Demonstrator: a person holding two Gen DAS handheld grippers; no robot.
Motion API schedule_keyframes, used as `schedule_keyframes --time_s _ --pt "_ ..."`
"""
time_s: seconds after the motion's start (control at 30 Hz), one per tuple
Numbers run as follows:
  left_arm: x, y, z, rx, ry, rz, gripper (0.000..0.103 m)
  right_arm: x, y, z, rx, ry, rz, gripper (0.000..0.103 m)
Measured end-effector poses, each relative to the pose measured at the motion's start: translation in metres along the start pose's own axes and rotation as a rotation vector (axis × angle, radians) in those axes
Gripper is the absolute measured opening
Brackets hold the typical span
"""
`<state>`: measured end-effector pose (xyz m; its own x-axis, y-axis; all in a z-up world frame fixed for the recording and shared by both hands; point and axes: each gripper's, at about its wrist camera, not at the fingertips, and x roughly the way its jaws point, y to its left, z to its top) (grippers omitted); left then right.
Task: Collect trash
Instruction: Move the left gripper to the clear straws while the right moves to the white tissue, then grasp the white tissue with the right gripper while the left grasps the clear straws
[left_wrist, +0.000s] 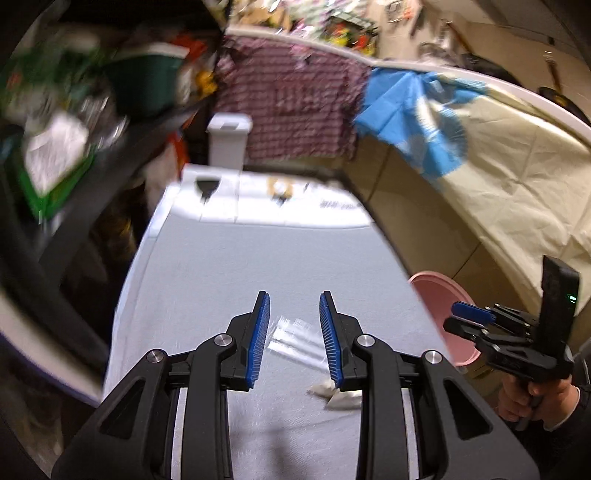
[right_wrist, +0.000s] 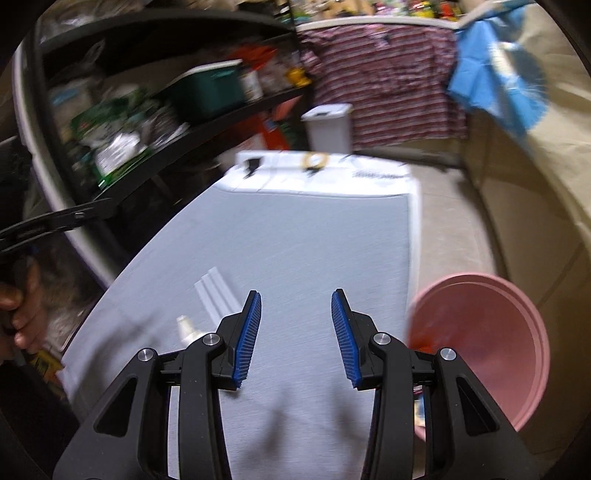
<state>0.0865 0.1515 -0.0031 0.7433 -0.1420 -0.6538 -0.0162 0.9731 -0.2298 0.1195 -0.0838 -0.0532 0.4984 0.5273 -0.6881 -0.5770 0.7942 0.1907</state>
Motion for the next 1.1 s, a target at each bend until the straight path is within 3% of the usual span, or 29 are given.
schedule_keyframes --time_s 0.2,0.33,0.53,0.7,0.8,0.97,1.1 --pt "0.023 0.013 -0.018 0.01 0.067 -0.001 0.028 0.04 0.036 -0.015 -0.136 0.141 0.128 0.055" --pt "0.035 0.025 -0.022 -0.023 0.095 -0.019 0.028 0.06 0.046 -0.022 -0.179 0.208 0.144 0.056" --pt "0.064 0.019 -0.035 -0.024 0.195 -0.115 0.028 0.077 0.046 -0.025 -0.202 0.255 0.132 0.056" --pt "0.084 0.014 -0.042 -0.026 0.243 -0.147 0.029 0.075 0.045 -0.025 -0.216 0.258 0.158 0.023" --pt "0.095 0.016 -0.041 -0.051 0.259 -0.146 0.035 0.068 0.044 -0.024 -0.234 0.241 0.164 0.006" --pt "0.114 0.015 -0.04 -0.1 0.306 -0.144 0.044 0.053 0.027 -0.014 -0.186 0.198 0.146 0.005" --pt "0.121 0.008 -0.026 -0.088 0.275 -0.089 0.05 0.045 0.005 -0.004 -0.122 0.155 0.071 0.005"
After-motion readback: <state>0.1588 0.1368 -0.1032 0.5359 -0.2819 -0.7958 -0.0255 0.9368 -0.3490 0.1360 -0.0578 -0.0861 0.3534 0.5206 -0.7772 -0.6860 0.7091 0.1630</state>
